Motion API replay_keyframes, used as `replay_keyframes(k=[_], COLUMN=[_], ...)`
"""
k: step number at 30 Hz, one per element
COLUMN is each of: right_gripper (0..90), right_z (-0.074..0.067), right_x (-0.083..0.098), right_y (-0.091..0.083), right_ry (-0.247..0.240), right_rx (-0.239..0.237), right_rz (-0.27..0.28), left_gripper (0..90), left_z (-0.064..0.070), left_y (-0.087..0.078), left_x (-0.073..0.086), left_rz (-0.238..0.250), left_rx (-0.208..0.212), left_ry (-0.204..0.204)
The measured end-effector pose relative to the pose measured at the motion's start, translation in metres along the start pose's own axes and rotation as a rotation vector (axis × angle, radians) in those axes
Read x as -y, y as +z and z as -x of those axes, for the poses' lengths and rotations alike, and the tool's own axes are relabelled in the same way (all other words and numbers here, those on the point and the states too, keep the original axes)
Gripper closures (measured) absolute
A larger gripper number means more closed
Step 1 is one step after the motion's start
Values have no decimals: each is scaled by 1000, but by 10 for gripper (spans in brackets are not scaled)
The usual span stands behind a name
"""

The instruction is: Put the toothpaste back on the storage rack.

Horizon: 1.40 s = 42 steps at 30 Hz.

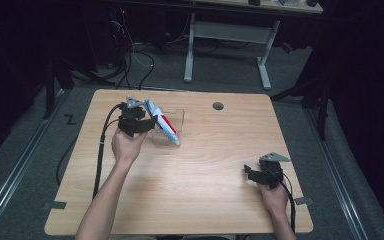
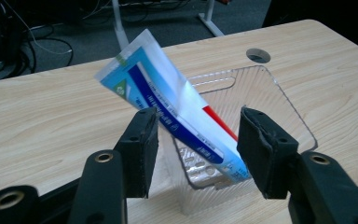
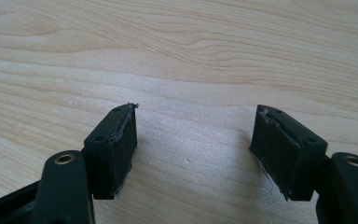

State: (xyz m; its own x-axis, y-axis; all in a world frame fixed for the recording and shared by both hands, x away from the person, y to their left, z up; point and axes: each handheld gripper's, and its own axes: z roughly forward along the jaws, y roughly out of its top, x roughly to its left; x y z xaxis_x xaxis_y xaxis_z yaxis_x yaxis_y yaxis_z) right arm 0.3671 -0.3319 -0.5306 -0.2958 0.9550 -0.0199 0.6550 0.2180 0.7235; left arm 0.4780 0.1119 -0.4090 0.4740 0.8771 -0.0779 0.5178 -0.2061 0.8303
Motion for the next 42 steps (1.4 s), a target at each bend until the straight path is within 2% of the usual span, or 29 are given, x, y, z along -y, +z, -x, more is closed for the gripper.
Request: replay_keyframes(k=[19, 34, 42], right_gripper=[310, 310, 310], right_z=[0, 0, 0], right_x=[0, 0, 0], right_y=[0, 0, 0], right_ry=[-1, 0, 0], right_rx=[0, 0, 1], right_rz=[0, 0, 0], left_gripper=[485, 485, 481], left_z=[-11, -17, -21], left_y=[-16, -26, -33], left_x=[9, 24, 34], left_rz=[19, 29, 37], left_rx=[-13, -3, -13], left_ry=[-17, -39, -55])
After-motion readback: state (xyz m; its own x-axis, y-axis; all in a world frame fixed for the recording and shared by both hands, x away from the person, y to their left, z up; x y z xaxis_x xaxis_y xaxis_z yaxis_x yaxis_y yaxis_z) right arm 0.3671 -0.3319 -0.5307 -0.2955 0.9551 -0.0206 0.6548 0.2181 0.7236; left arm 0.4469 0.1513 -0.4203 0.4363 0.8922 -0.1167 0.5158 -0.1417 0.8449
